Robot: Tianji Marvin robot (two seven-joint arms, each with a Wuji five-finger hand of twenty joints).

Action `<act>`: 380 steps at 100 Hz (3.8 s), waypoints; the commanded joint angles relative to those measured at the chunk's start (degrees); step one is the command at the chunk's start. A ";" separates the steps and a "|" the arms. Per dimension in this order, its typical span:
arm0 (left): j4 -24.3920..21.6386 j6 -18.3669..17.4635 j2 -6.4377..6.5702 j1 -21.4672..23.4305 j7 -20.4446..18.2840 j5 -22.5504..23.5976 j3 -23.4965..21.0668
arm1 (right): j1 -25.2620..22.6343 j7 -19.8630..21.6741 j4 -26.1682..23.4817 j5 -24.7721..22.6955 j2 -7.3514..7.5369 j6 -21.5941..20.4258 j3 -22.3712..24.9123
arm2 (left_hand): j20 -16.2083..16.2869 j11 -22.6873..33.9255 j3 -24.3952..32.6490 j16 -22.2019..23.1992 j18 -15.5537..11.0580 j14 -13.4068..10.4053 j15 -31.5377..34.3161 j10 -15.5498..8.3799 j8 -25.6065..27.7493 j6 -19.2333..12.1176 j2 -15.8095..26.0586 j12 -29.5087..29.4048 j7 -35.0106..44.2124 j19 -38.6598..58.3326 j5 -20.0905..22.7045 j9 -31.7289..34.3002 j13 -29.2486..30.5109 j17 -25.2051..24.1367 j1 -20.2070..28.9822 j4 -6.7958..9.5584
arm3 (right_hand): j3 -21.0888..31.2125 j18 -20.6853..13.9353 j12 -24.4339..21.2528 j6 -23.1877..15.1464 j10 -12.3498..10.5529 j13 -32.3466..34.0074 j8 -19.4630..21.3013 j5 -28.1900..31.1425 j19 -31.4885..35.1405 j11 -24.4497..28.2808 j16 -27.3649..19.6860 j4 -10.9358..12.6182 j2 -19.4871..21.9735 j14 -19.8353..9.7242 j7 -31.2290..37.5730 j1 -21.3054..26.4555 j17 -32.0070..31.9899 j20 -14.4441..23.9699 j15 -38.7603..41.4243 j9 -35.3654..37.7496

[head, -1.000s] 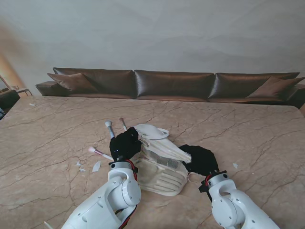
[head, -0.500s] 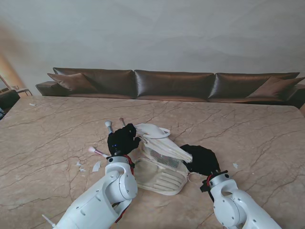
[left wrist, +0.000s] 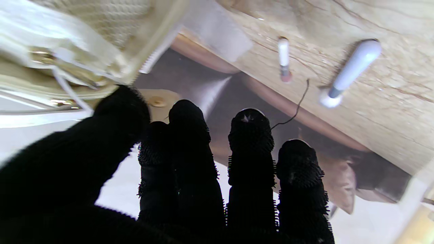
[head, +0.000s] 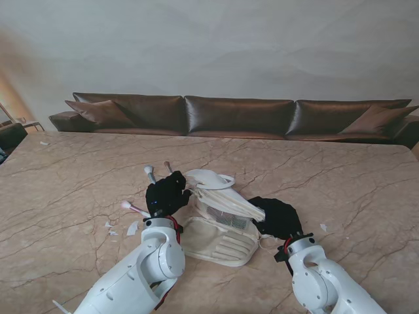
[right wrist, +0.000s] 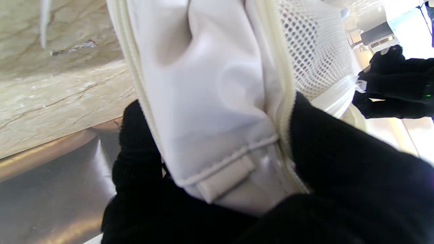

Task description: Pack the cosmetics bag

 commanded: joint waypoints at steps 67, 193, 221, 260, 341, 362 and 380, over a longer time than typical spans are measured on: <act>-2.66 -3.41 -0.09 3.66 1.20 -3.13 0.26 | 2.91 24.36 -5.62 2.02 3.23 4.03 1.37 | 0.75 -0.88 6.13 0.22 -1.20 -0.99 -1.60 -2.75 0.60 -2.71 8.03 1.38 1.88 0.24 -0.26 -0.58 -1.77 -2.41 8.92 6.00 | -0.29 0.90 -0.97 13.45 1.87 -34.08 -1.05 -31.01 -26.94 0.24 -7.56 3.44 -7.64 2.43 -21.11 -30.33 -28.62 0.58 -16.77 -38.90; -4.29 -4.97 1.25 4.27 -1.38 -0.82 1.44 | 23.86 29.55 -1.21 -1.36 3.07 15.31 -19.92 | 1.18 -1.50 4.95 0.14 -0.95 -0.59 -1.88 -2.36 -0.03 -2.65 8.29 1.42 1.83 -0.24 -0.40 -0.71 -2.18 -2.94 9.64 5.63 | 1.69 2.38 -9.12 19.57 9.93 -24.40 -11.52 -26.45 -18.92 -18.76 -6.35 3.70 -10.08 3.91 -41.58 -21.75 -19.01 4.46 -10.11 -41.64; -4.72 -4.90 1.55 4.39 -1.94 -0.41 1.30 | 26.23 22.80 3.74 -0.18 1.33 20.36 -24.02 | 1.20 -2.11 4.73 0.01 -1.01 -0.50 -2.26 -2.13 -0.61 -2.75 8.24 1.25 1.57 -0.42 -0.54 -0.82 -2.43 -3.11 9.59 5.48 | 6.10 -2.56 5.58 11.38 -0.97 -10.07 12.18 -19.21 0.48 16.53 9.28 3.74 -10.54 -5.04 -27.17 -17.28 -7.90 7.68 11.32 -25.86; -7.73 -5.15 3.65 5.32 -5.54 2.60 -0.30 | 27.04 12.56 9.12 5.69 -1.51 16.63 -22.99 | -1.18 -17.10 -2.72 -2.85 -1.10 0.00 -9.62 3.02 -17.14 -1.22 8.81 -2.20 -6.10 -4.05 -2.23 -1.31 -4.90 -4.87 11.09 2.61 | 9.89 -5.10 11.76 -16.09 -5.70 14.20 8.22 9.23 23.68 22.55 11.11 -2.98 -6.52 -6.40 21.81 0.52 15.66 5.46 26.90 12.33; -16.65 -10.60 11.71 9.83 -24.08 15.47 -11.18 | 25.60 15.86 7.41 9.73 -0.79 13.61 -14.49 | -15.45 -25.96 -3.40 -22.94 -3.50 -2.12 -43.32 8.39 -32.46 13.77 8.65 -34.08 -43.62 -32.57 -7.92 -28.19 -23.60 -17.60 -12.83 10.56 | 9.11 -5.56 10.78 -14.16 -4.05 16.92 6.59 10.98 26.04 20.52 10.68 -2.68 -5.35 -5.35 20.80 2.17 18.97 4.25 24.73 14.74; -15.67 -11.68 12.46 9.29 -25.71 17.37 -13.01 | 25.57 17.25 6.67 9.86 -0.45 13.19 -13.16 | -13.90 -25.46 -0.30 -23.52 -2.50 -2.86 -43.64 6.05 -29.24 10.54 5.99 -34.13 -37.23 -32.13 -5.29 -25.57 -22.68 -18.34 -10.42 9.41 | 9.63 -5.71 10.69 -13.84 -3.90 17.21 6.39 11.21 26.61 20.54 10.97 -2.77 -5.64 -5.40 20.69 1.82 19.41 4.24 25.27 14.93; -14.69 -13.30 13.30 9.69 -27.69 19.20 -15.12 | 26.14 17.77 7.02 11.15 -0.50 12.25 -12.56 | -13.58 -25.35 0.95 -23.73 -2.94 -3.00 -43.41 5.26 -26.04 7.79 4.31 -34.46 -30.71 -32.05 -2.61 -23.62 -21.68 -17.65 -10.25 8.58 | 9.17 -5.15 9.45 -12.78 -3.53 16.56 5.26 10.70 25.80 19.37 10.41 -3.05 -3.72 -4.79 19.86 1.92 18.49 3.75 23.81 14.71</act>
